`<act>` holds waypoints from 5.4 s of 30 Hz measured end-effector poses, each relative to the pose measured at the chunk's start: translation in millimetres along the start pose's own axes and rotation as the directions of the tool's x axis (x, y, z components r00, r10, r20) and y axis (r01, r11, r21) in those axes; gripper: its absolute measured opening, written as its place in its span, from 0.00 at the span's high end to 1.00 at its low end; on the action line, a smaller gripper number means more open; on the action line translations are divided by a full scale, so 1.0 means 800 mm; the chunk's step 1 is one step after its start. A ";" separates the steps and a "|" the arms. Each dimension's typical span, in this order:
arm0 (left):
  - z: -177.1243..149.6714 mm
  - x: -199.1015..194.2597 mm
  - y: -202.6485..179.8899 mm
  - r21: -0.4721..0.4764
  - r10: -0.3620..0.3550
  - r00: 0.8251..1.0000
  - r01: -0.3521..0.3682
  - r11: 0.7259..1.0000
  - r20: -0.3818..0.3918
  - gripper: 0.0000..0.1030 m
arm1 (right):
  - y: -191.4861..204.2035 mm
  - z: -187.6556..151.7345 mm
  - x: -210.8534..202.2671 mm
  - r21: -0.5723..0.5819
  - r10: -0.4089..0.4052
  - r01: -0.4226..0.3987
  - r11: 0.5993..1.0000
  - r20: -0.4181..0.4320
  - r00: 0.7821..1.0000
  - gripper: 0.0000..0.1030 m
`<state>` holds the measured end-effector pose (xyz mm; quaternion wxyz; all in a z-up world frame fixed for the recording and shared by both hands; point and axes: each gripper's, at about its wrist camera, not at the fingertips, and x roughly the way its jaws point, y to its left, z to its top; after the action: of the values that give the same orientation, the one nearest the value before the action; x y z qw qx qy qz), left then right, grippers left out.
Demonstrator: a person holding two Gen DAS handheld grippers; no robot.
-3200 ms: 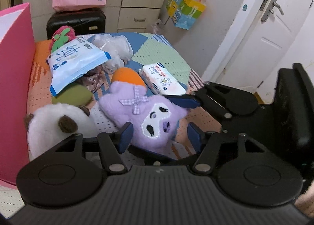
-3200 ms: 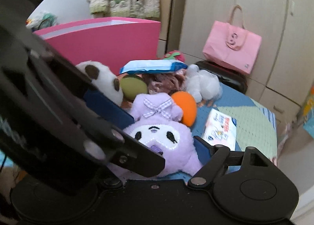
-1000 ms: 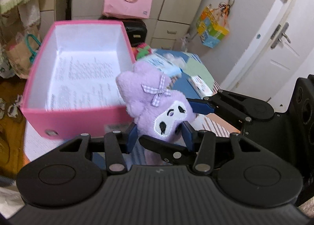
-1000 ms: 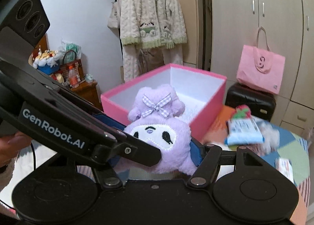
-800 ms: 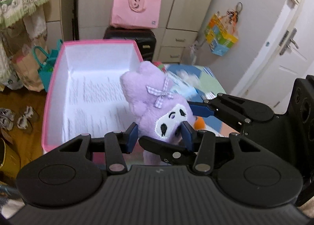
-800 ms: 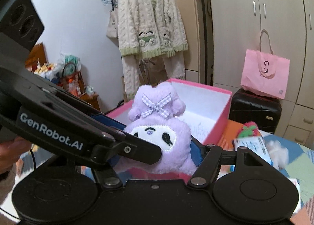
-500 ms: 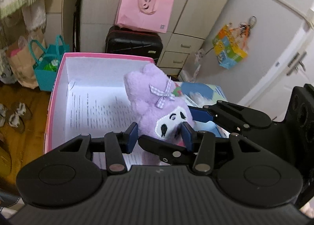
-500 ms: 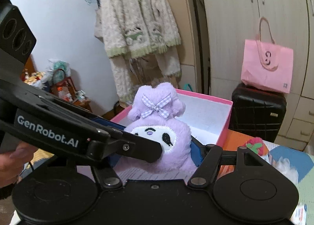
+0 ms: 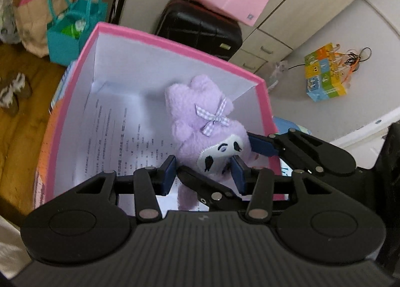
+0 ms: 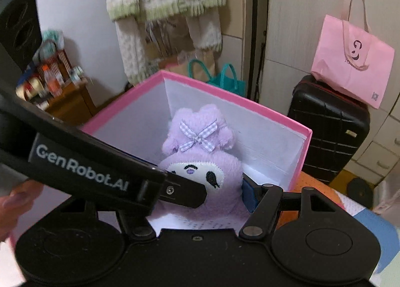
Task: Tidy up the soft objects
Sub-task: 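Lower the purple plush into the pink box and open the left gripper, then move the left gripper back to the white panda plush on the bed, then close the left gripper on the white panda plush and lift it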
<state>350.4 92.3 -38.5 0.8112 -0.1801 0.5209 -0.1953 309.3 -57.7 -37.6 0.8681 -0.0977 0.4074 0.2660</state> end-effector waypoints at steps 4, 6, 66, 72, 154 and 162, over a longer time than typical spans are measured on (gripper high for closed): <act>-0.001 0.016 0.009 -0.034 -0.009 0.999 0.008 0.999 -0.048 0.56 | 0.014 0.001 0.007 -0.074 -0.062 0.060 0.995 -0.032 0.998 0.30; -0.001 0.020 0.011 -0.033 0.000 0.998 -0.002 0.999 -0.060 0.56 | 0.018 0.002 0.009 -0.097 -0.073 0.068 0.993 -0.050 0.996 0.30; -0.277 -0.132 -0.207 0.639 0.047 0.990 -0.120 0.760 0.129 0.37 | 0.062 -0.222 -0.291 -0.169 -0.116 0.151 0.974 0.200 0.973 0.26; -0.292 -0.110 -0.219 0.679 0.054 0.989 -0.134 0.722 0.137 0.39 | 0.055 -0.251 -0.281 -0.183 -0.083 0.115 0.976 0.174 0.981 0.26; -0.272 -0.001 -0.241 0.579 0.066 0.975 -0.181 0.795 0.214 0.53 | 0.008 -0.285 -0.199 -0.157 -0.013 0.064 0.985 0.306 0.952 0.30; -0.272 -0.038 -0.239 0.580 0.043 0.977 -0.160 0.799 0.210 0.53 | 0.033 -0.265 -0.224 -0.150 -0.032 0.076 0.986 0.279 0.960 0.30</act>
<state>114.6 -76.0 -5.3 0.8811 0.0930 0.3643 -0.2868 62.0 -185.7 -37.7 0.9127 -0.1401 0.2572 0.2849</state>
